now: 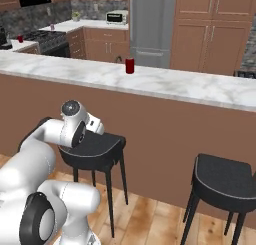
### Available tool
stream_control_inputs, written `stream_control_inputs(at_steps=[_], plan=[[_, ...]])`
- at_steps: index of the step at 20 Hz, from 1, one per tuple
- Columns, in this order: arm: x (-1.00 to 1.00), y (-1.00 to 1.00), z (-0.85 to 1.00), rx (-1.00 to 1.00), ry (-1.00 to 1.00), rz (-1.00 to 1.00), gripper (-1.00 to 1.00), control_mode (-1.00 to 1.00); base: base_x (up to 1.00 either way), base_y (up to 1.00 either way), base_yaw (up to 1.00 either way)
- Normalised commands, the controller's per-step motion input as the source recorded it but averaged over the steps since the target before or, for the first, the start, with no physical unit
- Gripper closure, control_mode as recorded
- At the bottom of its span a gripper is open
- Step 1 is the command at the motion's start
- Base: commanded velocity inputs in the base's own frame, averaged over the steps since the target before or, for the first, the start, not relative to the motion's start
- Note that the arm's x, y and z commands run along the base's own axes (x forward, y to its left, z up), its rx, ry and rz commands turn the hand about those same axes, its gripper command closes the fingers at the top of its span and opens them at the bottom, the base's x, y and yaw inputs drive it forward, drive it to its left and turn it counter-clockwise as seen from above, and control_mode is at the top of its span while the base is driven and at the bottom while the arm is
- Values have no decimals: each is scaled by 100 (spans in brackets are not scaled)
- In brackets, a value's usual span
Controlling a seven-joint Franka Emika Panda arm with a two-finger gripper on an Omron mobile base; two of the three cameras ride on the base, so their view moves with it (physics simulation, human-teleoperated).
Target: Four empty soda cans are scattered around the kitchen. Gather all the cans and cluster them next to the stove for recycling.
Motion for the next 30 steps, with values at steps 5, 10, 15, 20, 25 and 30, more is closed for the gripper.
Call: stream_control_inputs(at_steps=[5, 10, 15, 20, 25, 30], plan=[[0, 0, 0, 0, 0, 0, -100, 100, 28, 23, -9], [0, 0, 0, 0, 0, 0, -100, 100, 53, 9, -8], [0, 0, 0, 0, 0, 0, -100, 100, 57, 4, -8], [0, 0, 0, 0, 0, 0, -100, 100, 36, 6, -5], [0, 0, 0, 0, 0, 0, -100, 100, 1, 2, 0], [0, 0, 0, 0, 0, 0, -100, 100, 0, 3, 0]])
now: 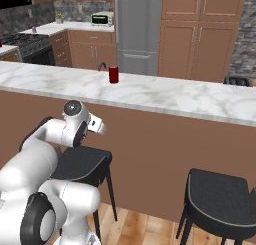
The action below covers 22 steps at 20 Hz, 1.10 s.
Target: Four empty soda cans are scattered around the kitchen. Gather all the cans and cluster them next to the stove for recycling.
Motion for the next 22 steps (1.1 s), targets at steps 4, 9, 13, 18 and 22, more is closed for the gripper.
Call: stream_control_inputs(at_steps=[4, 9, 13, 18, 22], plan=[[0, 0, 0, 0, 0, 0, -100, -100, 0, 1, 0], [-13, 0, 19, -4, -1, 0, -100, -100, 0, 0, 0], [-40, 0, 21, -11, -3, 0, -100, -100, 0, 0, 0], [-41, 0, 29, -9, -4, 0, -100, -100, 0, 0, 0], [-5, 0, 41, -2, 0, 0, -100, -100, 0, 0, 0]])
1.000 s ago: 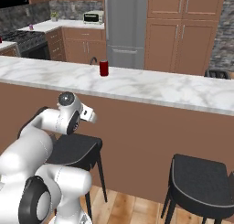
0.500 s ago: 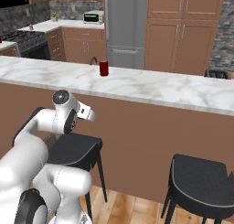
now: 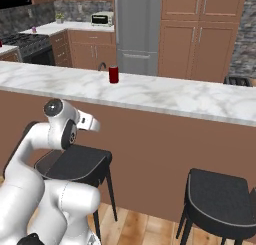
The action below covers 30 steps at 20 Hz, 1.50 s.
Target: Four empty soda cans are scattered around the kitchen. Gather all the cans and cluster them next to the stove for recycling.
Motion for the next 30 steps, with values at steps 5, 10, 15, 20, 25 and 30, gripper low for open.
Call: stream_control_inputs(at_steps=[5, 10, 15, 20, 25, 30], plan=[[0, -1, 51, 0, 0, 0, -100, -100, 0, 0, 0], [0, -1, 60, 0, 0, -1, -100, -100, 0, 0, 0], [3, 0, 54, 0, 0, -1, -100, -100, 0, 0, 0], [11, -1, 42, 0, 0, 0, -100, -100, 0, 0, 0], [18, -8, 25, 0, 0, 0, -100, -100, 0, 0, 0], [15, -9, 24, 0, 0, 0, -100, -100, 0, 0, 0]])
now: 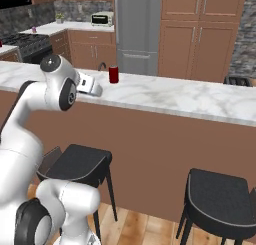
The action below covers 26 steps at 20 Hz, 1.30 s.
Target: Four empty soda cans are scattered around the kitchen. Gather all the cans and cluster them next to the stove for recycling.
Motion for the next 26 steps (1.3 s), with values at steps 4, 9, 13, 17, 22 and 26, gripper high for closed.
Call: stream_control_inputs(at_steps=[4, 9, 13, 17, 22, 26], plan=[[28, -5, 10, 0, 0, 0, -100, -100, 0, 0, 0], [38, 0, 3, 0, 0, 0, -100, -100, 0, 0, 0], [37, 0, 11, 0, 0, 0, -100, -100, 0, 0, 0], [36, -2, 17, 0, 0, 0, -100, -100, 0, 0, 0], [35, -4, 19, 0, 0, 0, -100, -100, 0, 0, 0], [36, -4, 13, 0, 0, 0, -100, -100, 0, 0, 0]])
